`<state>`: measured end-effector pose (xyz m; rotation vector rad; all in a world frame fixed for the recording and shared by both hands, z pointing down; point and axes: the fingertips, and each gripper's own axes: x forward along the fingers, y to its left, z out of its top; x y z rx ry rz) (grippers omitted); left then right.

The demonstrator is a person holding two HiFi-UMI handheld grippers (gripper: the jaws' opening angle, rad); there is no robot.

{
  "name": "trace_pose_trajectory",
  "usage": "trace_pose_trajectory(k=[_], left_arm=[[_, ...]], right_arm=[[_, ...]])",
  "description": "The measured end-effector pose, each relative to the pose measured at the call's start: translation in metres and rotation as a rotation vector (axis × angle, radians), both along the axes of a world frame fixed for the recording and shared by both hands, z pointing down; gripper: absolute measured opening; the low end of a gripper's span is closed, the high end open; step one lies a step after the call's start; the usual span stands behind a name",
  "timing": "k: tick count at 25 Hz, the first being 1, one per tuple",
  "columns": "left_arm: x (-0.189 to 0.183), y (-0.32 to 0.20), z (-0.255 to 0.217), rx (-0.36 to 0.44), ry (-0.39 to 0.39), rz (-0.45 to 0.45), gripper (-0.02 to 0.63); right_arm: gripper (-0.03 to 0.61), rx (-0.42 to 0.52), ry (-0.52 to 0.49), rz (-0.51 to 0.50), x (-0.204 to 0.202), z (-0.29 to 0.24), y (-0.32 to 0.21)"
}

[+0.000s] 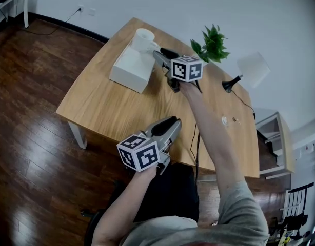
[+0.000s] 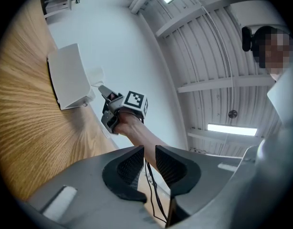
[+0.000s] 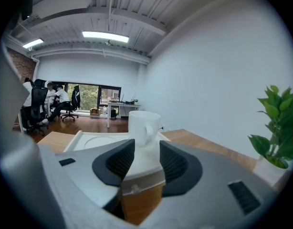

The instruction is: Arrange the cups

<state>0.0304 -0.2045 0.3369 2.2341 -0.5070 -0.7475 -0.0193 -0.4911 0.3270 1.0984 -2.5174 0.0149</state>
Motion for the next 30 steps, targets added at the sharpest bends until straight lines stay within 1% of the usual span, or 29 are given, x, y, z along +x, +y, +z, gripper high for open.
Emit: trace_pose_trajectory(k=[2,4,6,8,10,14,17,19,22,24,27,29,30], left_arm=[[0.001,0.003,-0.001,0.018,-0.024,0.000,0.066],[0.003,0.008,-0.001,0.038,-0.050,0.004,0.066],[0.009,0.013,-0.002,0.059,-0.077,0.014,0.066],[0.017,0.019,-0.002,0.077,-0.102,0.034,0.066],[0.027,0.026,-0.002,0.091,-0.127,0.060,0.066],[0.044,0.038,-0.005,0.143,-0.169,0.083,0.067],[0.052,0.043,-0.007,0.175,-0.192,0.080,0.067],[0.056,0.045,-0.006,0.189,-0.222,0.083,0.067],[0.059,0.045,-0.001,0.211,-0.269,0.089,0.067],[0.060,0.046,0.003,0.218,-0.286,0.079,0.067],[0.060,0.047,0.005,0.223,-0.296,0.062,0.067],[0.062,0.047,0.005,0.226,-0.299,0.063,0.067],[0.062,0.047,0.005,0.228,-0.301,0.064,0.067]], right_arm=[[0.179,-0.006,-0.021,-0.037,0.016,-0.002,0.032],[0.138,-0.009,-0.045,-0.090,0.036,-0.004,0.075],[0.127,-0.001,-0.057,-0.125,0.064,-0.009,0.121],[0.127,0.015,-0.071,-0.126,0.097,-0.014,0.168],[0.126,0.031,-0.078,-0.103,0.134,-0.014,0.212],[0.126,0.064,-0.019,-0.024,0.206,0.001,0.285],[0.126,0.090,0.038,0.064,0.258,0.018,0.323],[0.126,0.099,0.023,0.139,0.292,0.026,0.340],[0.126,0.107,-0.020,0.251,0.334,0.039,0.355],[0.126,0.103,-0.037,0.295,0.358,0.048,0.358],[0.126,0.096,-0.090,0.355,0.391,0.050,0.356],[0.126,0.096,-0.091,0.414,0.416,0.049,0.352],[0.128,0.097,-0.076,0.444,0.428,0.049,0.348]])
